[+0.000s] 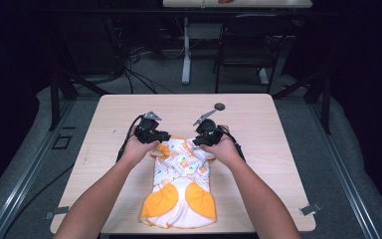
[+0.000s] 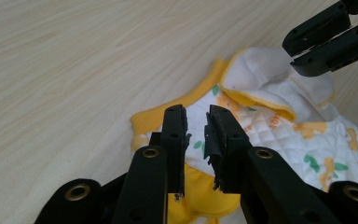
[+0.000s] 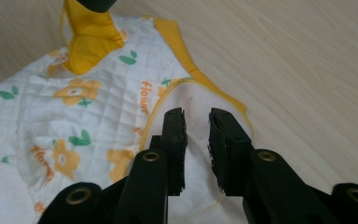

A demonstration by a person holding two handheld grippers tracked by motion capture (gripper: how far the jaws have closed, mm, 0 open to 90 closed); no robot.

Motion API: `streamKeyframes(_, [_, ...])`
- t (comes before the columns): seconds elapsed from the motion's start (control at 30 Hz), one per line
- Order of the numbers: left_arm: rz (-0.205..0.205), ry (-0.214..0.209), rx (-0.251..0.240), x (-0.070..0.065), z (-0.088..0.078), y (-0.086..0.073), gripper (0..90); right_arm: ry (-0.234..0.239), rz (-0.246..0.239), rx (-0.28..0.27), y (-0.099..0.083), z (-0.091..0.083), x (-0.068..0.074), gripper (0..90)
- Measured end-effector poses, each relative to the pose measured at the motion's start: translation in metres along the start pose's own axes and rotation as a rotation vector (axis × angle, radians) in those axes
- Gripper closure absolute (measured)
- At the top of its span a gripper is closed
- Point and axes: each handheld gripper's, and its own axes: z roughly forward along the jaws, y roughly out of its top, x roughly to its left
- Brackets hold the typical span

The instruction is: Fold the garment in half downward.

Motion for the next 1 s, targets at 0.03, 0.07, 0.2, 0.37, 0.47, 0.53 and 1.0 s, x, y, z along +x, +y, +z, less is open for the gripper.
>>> streamKeyframes(0.03, [-0.007, 0.006, 0.007, 0.004, 0.002, 0.0, 74.8, -0.003, 0.007, -0.013, 0.0, 0.001, -0.001, 74.1])
streamKeyframes(0.07, [-0.011, 0.007, 0.008, 0.005, 0.004, -0.001, 73.3, -0.003, 0.03, -0.017, 0.0, 0.005, -0.006, 72.0])
streamKeyframes(0.2, [-0.018, 0.03, 0.032, 0.011, 0.012, -0.004, 68.2, -0.034, 0.054, 0.023, -0.005, 0.015, -0.014, 67.1])
streamKeyframes(0.37, [-0.032, 0.037, 0.056, 0.016, 0.021, -0.01, 62.9, -0.032, 0.11, 0.004, -0.009, 0.022, -0.021, 63.1])
streamKeyframes(0.47, [-0.039, 0.047, 0.059, 0.017, 0.026, -0.015, 61.6, -0.038, 0.127, 0.005, -0.009, 0.025, -0.022, 61.3])
streamKeyframes(0.53, [-0.042, 0.049, 0.063, 0.018, 0.028, -0.019, 61.1, -0.044, 0.134, 0.015, -0.008, 0.028, -0.023, 60.6])
streamKeyframes(1.0, [-0.072, 0.055, 0.058, 0.021, 0.037, -0.036, 57.1, -0.049, 0.183, 0.075, -0.015, 0.047, -0.023, 54.6])
